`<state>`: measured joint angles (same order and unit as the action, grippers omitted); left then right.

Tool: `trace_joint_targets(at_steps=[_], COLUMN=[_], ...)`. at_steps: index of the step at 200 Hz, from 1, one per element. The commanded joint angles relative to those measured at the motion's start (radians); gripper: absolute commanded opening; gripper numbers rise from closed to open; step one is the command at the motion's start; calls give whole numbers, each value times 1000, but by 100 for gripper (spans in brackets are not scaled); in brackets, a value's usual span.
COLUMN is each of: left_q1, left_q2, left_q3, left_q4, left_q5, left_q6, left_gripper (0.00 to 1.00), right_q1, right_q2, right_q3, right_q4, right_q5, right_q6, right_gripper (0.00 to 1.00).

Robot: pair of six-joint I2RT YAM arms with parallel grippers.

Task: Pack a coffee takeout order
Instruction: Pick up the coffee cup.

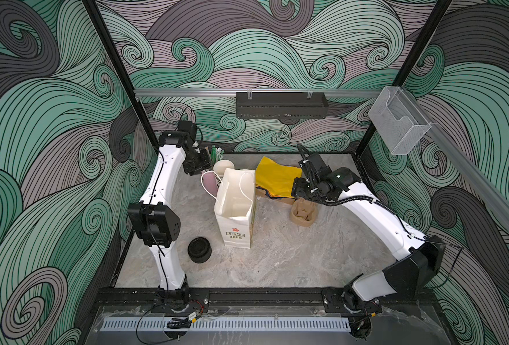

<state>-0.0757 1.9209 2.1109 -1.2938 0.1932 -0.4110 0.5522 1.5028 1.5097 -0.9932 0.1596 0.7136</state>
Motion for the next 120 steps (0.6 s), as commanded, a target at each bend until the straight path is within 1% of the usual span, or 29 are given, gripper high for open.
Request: trace_joint_targets(at_steps=[1,29,60,72,79,84,96,109,120], left_q1=[-15,-22,-32,-36,-37,-39,-41,-44,-45], left_q2=[10,26,70,86,94,99,107,112,113], left_q3=[33,39,91,113,123,127,135,138,139], left_q4=[-2,36,35,25,23,21,16,11,8], left_q5=[42,71,81,77,75,73,68,56,48], left_q6=[17,6,8,10,12,12,14,14,14], left_gripper=[50,49,42,38,37,36,30,29,25], right_q1=[2,1,2,1,1,2,1,2,2], right_q2=[-20,-24,-42,-50,-55,-58,-67,-74,-79], right_q3=[-14,-20,-38,-48,-54,-55,-64,-68,-74], right_q4=[-14,-12,-8,-5,-4,-4,-3,-3,-1], right_q5=[12,7,6,8,9,8,11,14,16], right_q6=[12,20,28,32,35,36,41,44,46], right_gripper=[77,76,76,76,76,76,76,76,76])
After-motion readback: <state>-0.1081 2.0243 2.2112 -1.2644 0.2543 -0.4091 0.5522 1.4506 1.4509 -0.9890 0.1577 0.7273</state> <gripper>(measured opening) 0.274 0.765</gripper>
